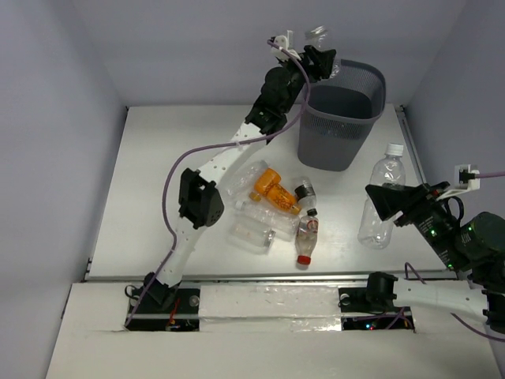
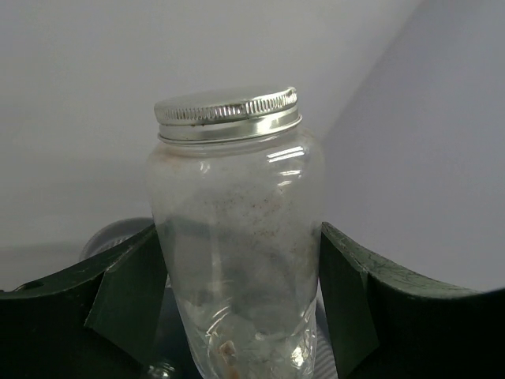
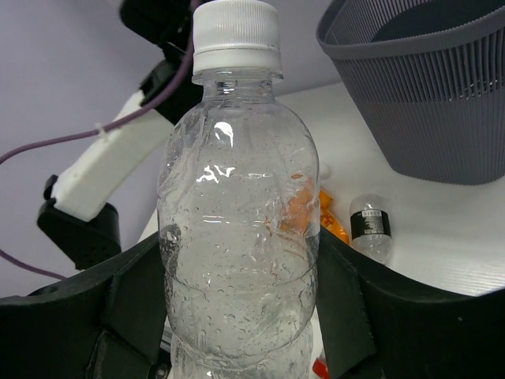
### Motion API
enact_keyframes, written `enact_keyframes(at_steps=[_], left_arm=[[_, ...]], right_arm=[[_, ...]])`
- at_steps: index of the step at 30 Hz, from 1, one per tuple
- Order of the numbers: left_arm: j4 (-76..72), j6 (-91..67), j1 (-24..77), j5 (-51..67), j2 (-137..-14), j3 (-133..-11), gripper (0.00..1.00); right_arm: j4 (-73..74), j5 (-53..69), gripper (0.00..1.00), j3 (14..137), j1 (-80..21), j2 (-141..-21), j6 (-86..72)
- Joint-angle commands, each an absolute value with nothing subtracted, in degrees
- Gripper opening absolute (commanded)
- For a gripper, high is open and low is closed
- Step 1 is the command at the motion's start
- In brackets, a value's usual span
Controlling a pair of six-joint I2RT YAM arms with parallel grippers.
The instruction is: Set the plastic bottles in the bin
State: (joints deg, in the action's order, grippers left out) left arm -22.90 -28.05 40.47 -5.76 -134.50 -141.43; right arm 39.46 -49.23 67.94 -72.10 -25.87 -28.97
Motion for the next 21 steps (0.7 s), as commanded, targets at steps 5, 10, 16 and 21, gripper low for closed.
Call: enact_keyframes(at_steps=[5,10,16,21], left_arm=[[-35.2,-18.6,43.2,-12.7,-139.2,-147.9,0.75],[-35.2,-16.1,43.2,-12.5,-137.4,-145.4,0.99],[-35.5,-14.7,43.2,-10.7,-132.6,-144.8,0.99],[-34.7,-12.4,43.2,-11.9,-121.1,-135.8,0.99]], right_arm=[[41.0,-51.5,0.67,70.0,-72.4,-25.8,-30.3],[39.0,-55.3,0.67,70.5,-72.4,-26.6,-27.4],[37.4,-58.4,0.67,73.2,-72.4,-29.9,-24.2],[30.8,-61.8,0.67,73.4,-71.9,-34.5,-16.6]])
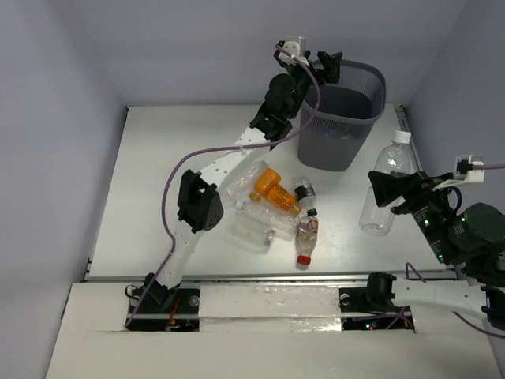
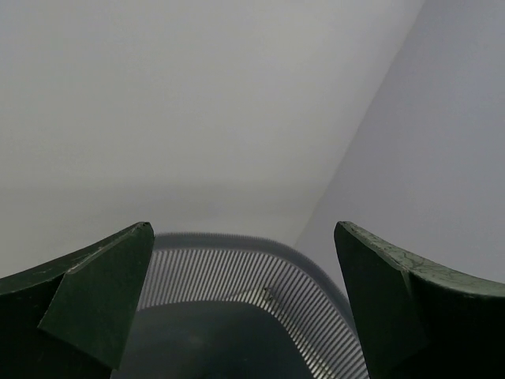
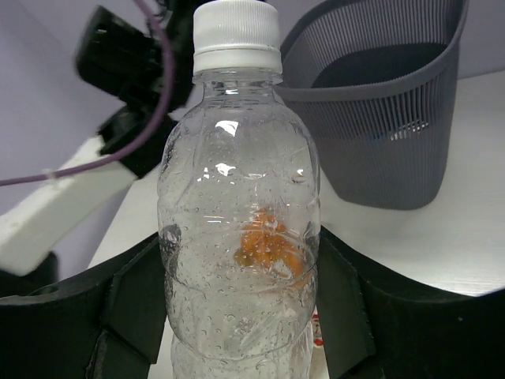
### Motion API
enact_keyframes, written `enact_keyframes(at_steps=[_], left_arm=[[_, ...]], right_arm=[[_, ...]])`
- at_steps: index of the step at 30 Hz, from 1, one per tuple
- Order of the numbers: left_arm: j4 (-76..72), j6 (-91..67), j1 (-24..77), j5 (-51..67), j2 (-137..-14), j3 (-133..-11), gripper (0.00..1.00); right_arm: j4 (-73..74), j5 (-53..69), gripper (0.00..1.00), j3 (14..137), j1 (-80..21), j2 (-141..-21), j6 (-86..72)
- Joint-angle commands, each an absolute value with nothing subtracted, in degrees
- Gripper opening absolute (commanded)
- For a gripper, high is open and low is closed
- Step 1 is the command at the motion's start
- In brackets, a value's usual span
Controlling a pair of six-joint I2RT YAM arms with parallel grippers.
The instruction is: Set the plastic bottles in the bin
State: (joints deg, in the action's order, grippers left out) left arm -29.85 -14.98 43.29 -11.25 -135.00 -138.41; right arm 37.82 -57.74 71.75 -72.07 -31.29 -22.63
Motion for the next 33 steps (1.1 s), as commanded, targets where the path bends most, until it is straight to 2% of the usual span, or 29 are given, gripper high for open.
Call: enact_keyframes(at_steps=[1,3,4,5,7,8,10,12,13,17,18,21,26,31,33], left_arm=[[-34.9,-12.1,43.2,-12.3,-115.2,-128.8,0.99],[-35.6,-11.8,43.2,-13.8,-108.7,-120.9,0.99],[-35.9,-12.1,43.2,-14.7,-101.9,-111.9,0.99],[-36.7,-12.7,43.2,-16.7,-98.7,-107.0,0.99],[-36.7,-16.3,43.2,-18.6,-88.7,-93.6,0.94],[-36.0,-18.3,43.2,-20.0,-85.5,-88.7,0.87],[-34.7,-21.6,43.2,-20.8,-76.0,-76.0,0.81],[-31.2,-25.9,43.2,-21.7,-70.3,-68.9,0.7],[-30.1,-27.3,43.2,-21.9,-65.1,-62.5,0.61],[-19.5,-32.6,43.2,-21.5,-54.0,-52.1,0.45],[-17.8,-33.6,43.2,-19.7,-50.0,-49.1,0.44],[-9.3,-34.8,43.2,-17.1,-44.8,-45.5,0.46],[-0.8,-39.5,43.7,-11.5,-36.3,-35.9,0.54],[-1.8,-44.4,43.7,-4.7,-32.0,-26.7,0.58],[-0.5,-45.7,44.2,-4.7,-31.6,-25.5,0.66]], right_arm=[[29.5,-61.4,0.67,73.4,-69.9,-35.8,-15.5],[26.4,-56.4,0.67,74.3,-65.7,-38.7,-11.8],[25.3,-53.5,0.67,75.6,-58.6,-42.1,-10.6],[22.9,-45.5,0.67,76.5,-54.1,-43.8,-9.5],[20.8,-37.6,0.67,80.0,-45.6,-49.8,-7.1],[20.0,-32.7,0.67,82.3,-39.0,-52.6,-6.3],[21.7,-31.6,0.67,92.0,-35.2,-62.3,-5.6],[21.5,-31.5,0.67,97.7,-30.9,-68.3,-5.9],[21.3,-30.0,0.67,100.3,-29.5,-70.9,-6.6],[22.8,-26.2,0.67,116.1,-23.3,-85.4,-9.0],[25.6,-25.5,0.67,124.0,-21.6,-91.9,-9.1],[29.1,-28.0,0.68,136.0,-20.3,-102.3,-7.5],[26.9,-28.9,0.69,138.8,-16.7,-108.4,-8.5],[26.1,-29.0,0.71,140.4,-15.2,-113.5,-8.2],[26.2,-30.0,0.76,140.1,-15.2,-114.9,-8.3]])
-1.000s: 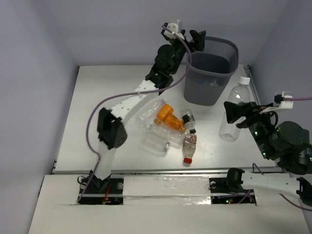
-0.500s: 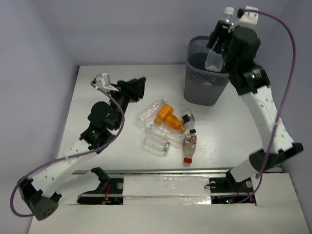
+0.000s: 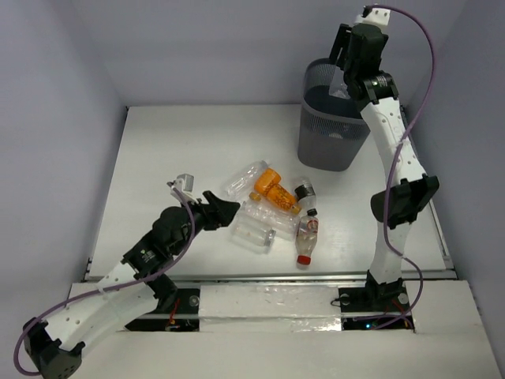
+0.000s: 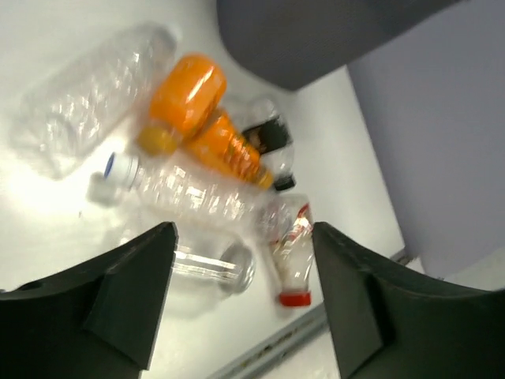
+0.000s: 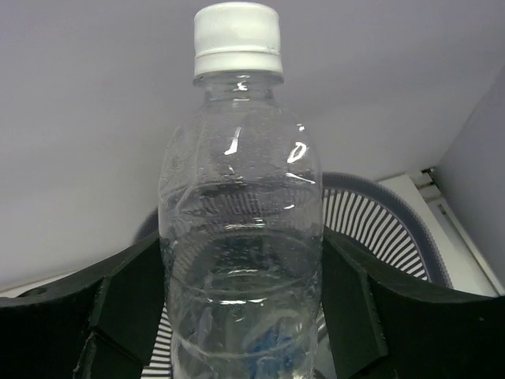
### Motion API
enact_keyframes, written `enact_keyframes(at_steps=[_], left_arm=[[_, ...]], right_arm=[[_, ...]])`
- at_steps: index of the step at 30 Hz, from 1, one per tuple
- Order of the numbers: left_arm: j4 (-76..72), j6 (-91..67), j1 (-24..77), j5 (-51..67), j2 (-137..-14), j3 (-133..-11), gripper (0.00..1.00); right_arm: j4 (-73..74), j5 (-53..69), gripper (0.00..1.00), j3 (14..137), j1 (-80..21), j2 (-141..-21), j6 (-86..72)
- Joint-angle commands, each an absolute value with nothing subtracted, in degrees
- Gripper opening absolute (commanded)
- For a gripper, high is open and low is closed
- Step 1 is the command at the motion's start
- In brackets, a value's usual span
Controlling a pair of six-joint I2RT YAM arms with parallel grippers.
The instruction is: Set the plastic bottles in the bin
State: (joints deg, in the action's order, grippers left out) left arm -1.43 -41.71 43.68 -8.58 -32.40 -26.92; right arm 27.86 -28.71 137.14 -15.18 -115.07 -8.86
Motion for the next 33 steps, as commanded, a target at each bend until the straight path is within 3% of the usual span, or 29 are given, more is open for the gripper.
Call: enact_keyframes(at_steps=[1,3,5,12,14,16,17,19,20,21,22,23,24,26,27,29,33], left_arm=[[-0.1,-45.9,44.2,-5.0,-31.1,-24.8,0.7],[1.7,-46.6,44.2,-5.4,-30.8,-24.1,0.78],[2.5,-47.1,44.2,-5.7,-30.5,-22.5,0.87],[0.6,-52.6,45.6,-5.8,-33.7,-17.2,0.94],[-2.3,-54.3,47.0,-6.7,-36.6,-15.8,0.95],[-4.5,-54.8,47.8,-8.0,-42.1,-15.6,0.95],[-6.7,-55.1,48.7,-8.6,-44.3,-16.0,0.95],[-7.7,-54.8,49.3,-10.3,-50.7,-18.2,0.96],[-7.8,-54.8,50.0,-11.2,-52.5,-19.0,0.96],[-7.7,-54.8,51.1,-13.3,-53.9,-19.7,0.96],[-7.6,-54.9,51.1,-14.3,-56.1,-20.7,0.96],[-7.5,-55.1,51.8,-15.5,-56.8,-21.0,0.96],[-7.6,-55.1,51.8,-17.0,-57.3,-21.3,0.97],[-6.9,-54.9,51.8,-18.1,-59.1,-22.2,0.99],[-6.3,-54.9,52.3,-19.1,-59.6,-22.8,0.99],[-6.6,-55.1,52.3,-19.0,-60.2,-24.0,0.99],[-9.0,-58.9,55.9,-15.9,-59.4,-25.3,0.99]], right_arm=[[25.8,-30.1,0.8,139.5,-15.2,-114.9,-8.4],[25.2,-29.6,0.95,138.3,-15.2,-114.4,-8.6],[25.4,-28.9,0.99,138.6,-15.2,-114.1,-8.7],[28.3,-25.2,1.0,138.2,-15.2,-107.7,-12.1],[27.2,-23.8,0.98,128.0,-15.7,-99.5,-14.5],[20.2,-20.8,0.9,116.3,-16.6,-91.7,-17.6],[17.9,-19.9,0.84,104.2,-17.7,-83.8,-18.7],[12.4,-16.4,0.41,94.1,-18.2,-77.1,-21.2],[12.0,-15.6,0.27,86.9,-19.2,-72.3,-21.7],[12.4,-14.2,0.19,84.0,-20.6,-70.2,-22.3],[12.7,-13.6,0.19,81.1,-21.4,-68.3,-22.5],[12.8,-12.9,0.21,78.3,-22.2,-66.6,-22.8],[13.7,-11.5,0.35,73.6,-22.8,-63.5,-22.9],[15.0,-10.3,0.55,69.3,-24.2,-60.6,-23.7],[14.9,-8.7,0.74,64.4,-24.2,-57.6,-24.7],[14.6,-7.5,0.84,60.1,-25.6,-55.0,-25.0],[15.4,-5.5,0.86,54.6,-27.1,-52.1,-25.0]])
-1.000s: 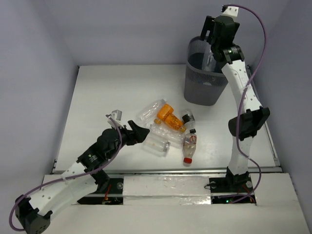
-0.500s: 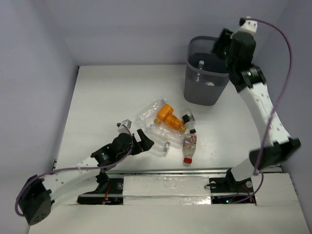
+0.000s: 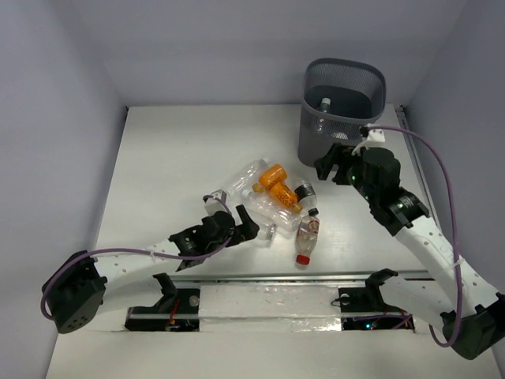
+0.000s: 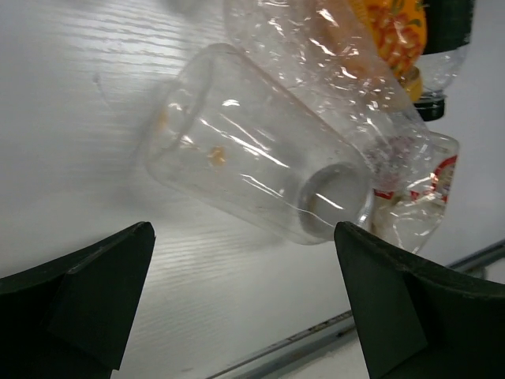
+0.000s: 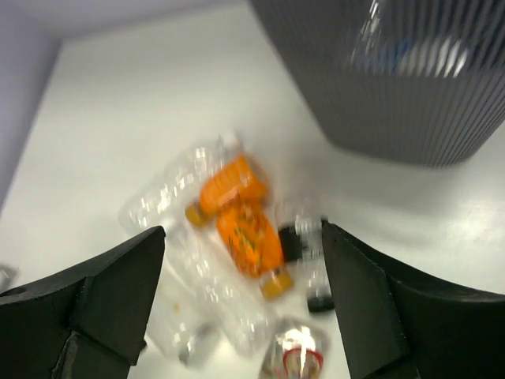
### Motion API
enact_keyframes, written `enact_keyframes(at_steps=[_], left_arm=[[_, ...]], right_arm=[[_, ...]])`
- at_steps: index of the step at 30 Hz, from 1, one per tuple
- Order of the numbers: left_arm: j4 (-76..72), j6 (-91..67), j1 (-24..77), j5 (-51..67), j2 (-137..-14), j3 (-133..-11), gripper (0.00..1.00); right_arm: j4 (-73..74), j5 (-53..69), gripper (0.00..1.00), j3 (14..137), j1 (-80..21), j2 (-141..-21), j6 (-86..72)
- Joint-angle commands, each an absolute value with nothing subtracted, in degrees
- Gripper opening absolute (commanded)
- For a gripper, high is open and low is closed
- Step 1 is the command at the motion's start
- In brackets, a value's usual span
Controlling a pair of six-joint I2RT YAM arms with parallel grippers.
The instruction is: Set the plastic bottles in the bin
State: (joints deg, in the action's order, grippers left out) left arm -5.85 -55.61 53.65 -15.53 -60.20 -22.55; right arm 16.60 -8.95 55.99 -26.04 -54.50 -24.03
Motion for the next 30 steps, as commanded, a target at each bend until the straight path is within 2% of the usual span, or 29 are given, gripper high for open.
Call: enact_keyframes(at_steps=[1,4,13,19,30], left_arm=[[-8.9,-60.0,57.3,-17.0,-59.8,-26.4,0.99],[-6.2,-64.3,61.6,-22.8,-63.5,-28.9,0.99],[-5.0,-73.6,63.2,-28.0,-75.3,-33.1,0.99],[1.3,-77.8,63.7,-32.9,-79.0,-35.2,0.99],[9.4,-77.3,63.7,-40.4,-82.0,-38.4,0.98]], right_arm=[[15.0,-5.0,0.86,53.4,-27.8,-51.4,-25.0],[14.9,-3.9,0.86,52.7,-27.8,-50.7,-24.4],[17.9,2.1,0.9,50.4,-27.8,-46.1,-21.3],[18.0,7.4,0.91,47.7,-28.3,-42.9,-22.3],[15.7,9.0,0.93,42.5,-28.9,-43.1,-25.7]])
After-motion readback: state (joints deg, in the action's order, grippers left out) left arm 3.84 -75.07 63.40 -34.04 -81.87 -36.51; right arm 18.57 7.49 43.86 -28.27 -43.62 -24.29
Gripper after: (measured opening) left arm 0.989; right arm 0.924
